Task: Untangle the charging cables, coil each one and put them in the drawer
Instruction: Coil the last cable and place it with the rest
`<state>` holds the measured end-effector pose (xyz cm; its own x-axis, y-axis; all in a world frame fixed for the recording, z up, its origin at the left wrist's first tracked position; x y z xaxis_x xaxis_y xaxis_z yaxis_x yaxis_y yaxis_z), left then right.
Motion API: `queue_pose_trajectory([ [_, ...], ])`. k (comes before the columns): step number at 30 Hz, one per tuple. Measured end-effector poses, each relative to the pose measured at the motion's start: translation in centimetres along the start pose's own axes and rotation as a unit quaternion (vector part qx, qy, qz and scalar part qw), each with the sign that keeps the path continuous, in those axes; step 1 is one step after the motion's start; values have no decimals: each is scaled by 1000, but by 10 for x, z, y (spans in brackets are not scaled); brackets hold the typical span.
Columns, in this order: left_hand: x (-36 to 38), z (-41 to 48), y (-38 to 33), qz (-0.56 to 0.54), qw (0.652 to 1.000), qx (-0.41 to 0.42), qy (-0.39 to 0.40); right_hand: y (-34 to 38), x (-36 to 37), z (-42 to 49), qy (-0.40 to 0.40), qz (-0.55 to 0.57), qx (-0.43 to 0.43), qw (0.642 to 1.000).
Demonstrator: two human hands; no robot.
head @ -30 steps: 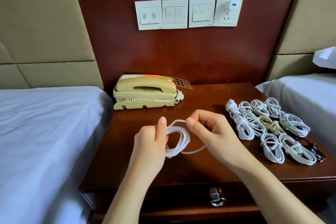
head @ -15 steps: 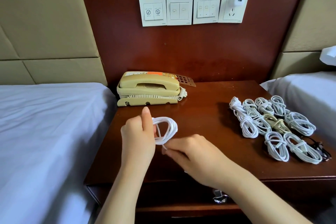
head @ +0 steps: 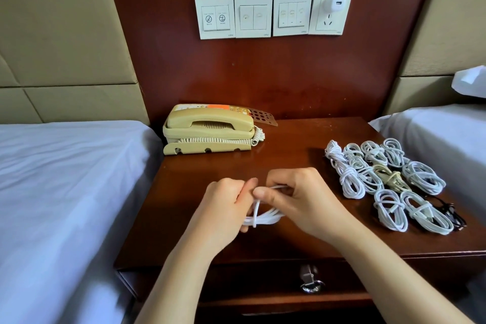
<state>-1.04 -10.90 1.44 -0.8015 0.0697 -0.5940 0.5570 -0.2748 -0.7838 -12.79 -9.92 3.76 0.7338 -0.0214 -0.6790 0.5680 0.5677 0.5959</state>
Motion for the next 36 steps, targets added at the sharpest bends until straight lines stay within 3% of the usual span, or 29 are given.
queue_pose_trajectory([
  [5, 11, -4, -4, -72, 994, 17, 85, -16, 5, 1, 58, 231, 39, 970],
  [9, 18, -10, -13, -210, 972, 33, 99, -18, 6, 0, 38, 308, 34, 950],
  [12, 7, -10, -7, -299, 954, -21, 1, -12, 10, -2, 21, 230, 7, 973],
  [16, -8, -9, 12, -316, 939, -91, -103, 5, 29, -8, 71, 46, -8, 996],
  [20, -21, -8, 34, -235, 945, -124, -190, 13, 46, -11, 118, -132, -8, 984],
  [25, -49, -8, 20, 11, 959, -37, -280, 41, 37, -14, 50, -232, -100, 966],
  [28, -40, -5, 12, 106, 960, -27, -259, 41, 37, -15, 31, -259, -109, 959],
  [31, -22, 0, 18, 195, 958, -76, -193, 39, 35, -15, 20, -261, -120, 958],
  [36, 8, 4, 13, 53, 998, -13, -23, 11, 13, -7, 14, -163, -50, 985],
])
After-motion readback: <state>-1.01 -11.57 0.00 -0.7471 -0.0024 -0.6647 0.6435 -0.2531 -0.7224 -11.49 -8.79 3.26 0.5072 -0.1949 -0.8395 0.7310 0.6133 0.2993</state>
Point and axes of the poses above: each hand's wrist, its own z-axis towards the middle knuckle, its own x-axis out of the palm, y = z × x, the point moved 8 cm from there along z, towards the middle knuckle, and after that the axes turned 3 degrees about y, right-handed, at the moved point
